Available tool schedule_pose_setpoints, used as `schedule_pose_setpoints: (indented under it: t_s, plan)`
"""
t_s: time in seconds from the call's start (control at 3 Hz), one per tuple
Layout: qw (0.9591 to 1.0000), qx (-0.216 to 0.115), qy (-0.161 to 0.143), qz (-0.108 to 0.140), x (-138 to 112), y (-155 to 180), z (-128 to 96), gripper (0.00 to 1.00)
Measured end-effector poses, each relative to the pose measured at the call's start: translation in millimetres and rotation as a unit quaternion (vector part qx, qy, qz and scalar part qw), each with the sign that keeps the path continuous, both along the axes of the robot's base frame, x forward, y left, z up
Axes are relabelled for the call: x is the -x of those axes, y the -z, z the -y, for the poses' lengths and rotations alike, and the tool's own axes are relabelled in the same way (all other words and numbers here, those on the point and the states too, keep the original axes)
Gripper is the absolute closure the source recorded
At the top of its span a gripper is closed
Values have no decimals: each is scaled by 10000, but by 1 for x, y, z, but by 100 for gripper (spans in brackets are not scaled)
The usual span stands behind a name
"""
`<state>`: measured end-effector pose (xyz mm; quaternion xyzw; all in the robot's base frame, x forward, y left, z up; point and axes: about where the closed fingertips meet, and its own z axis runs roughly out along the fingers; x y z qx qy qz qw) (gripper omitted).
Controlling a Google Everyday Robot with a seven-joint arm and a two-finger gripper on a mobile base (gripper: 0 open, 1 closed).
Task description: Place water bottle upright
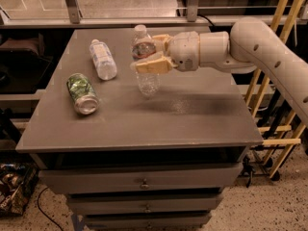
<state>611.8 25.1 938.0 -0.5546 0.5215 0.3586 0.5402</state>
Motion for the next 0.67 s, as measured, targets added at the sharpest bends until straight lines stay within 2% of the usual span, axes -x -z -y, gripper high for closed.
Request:
schedule_pose_setpoints:
  t_s: [0.33, 0.67]
  plan:
    - [10000, -7, 24, 0, 1, 1, -1, 0]
    - [10000, -7, 24, 0, 1, 1, -1, 0]
